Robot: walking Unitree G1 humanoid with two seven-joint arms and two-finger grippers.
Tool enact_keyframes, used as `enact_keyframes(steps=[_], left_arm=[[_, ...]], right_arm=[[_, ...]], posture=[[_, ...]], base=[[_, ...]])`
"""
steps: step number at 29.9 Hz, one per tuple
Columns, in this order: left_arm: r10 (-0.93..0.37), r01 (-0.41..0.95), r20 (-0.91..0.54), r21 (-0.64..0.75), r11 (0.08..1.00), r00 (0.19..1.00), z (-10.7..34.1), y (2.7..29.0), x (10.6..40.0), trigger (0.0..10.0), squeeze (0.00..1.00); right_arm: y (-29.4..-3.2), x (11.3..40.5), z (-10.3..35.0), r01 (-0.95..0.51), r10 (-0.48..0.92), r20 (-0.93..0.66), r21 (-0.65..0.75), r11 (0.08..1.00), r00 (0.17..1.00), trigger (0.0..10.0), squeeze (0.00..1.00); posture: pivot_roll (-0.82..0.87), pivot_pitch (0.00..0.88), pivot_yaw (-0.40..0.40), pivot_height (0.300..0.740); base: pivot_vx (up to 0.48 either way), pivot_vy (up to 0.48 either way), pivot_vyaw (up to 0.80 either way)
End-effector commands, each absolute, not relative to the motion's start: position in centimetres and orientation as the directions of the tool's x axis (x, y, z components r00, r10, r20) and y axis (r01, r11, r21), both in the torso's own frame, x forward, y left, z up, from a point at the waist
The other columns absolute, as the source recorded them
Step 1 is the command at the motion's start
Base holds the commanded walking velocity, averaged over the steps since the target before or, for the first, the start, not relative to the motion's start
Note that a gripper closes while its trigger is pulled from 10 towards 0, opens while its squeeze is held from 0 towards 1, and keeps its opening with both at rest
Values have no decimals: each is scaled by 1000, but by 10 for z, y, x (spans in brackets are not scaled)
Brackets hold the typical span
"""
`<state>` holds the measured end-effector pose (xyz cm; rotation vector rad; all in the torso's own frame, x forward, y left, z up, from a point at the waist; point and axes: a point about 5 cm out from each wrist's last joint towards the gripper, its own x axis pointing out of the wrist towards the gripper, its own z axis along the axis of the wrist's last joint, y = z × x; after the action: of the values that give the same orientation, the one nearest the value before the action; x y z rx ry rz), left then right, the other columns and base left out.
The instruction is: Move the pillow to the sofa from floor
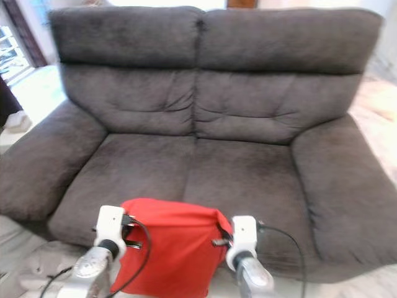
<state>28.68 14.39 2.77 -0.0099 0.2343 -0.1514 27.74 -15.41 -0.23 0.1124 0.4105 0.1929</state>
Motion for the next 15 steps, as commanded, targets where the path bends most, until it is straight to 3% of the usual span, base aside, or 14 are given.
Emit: enact_keyframes(steps=[1,6,15], left_arm=[[-95,94,-167,-10,995,981,39,161,291,10000,0],[-90,90,-167,-8,996,982,39,162,291,10000,0],[-67,68,-147,1,998,987,42,165,292,10000,0]], right_arm=[[-165,284,7,-98,141,-342,140,985,929,10000,0],[-165,286,9,-86,130,-322,149,985,938,10000,0],[-160,289,11,-139,174,-308,133,981,935,10000,0]], posture=[[51,91,5,740],[53,85,10,740],[47,64,33,740]], base=[[0,0,-800],[0,0,-726],[0,0,0]])
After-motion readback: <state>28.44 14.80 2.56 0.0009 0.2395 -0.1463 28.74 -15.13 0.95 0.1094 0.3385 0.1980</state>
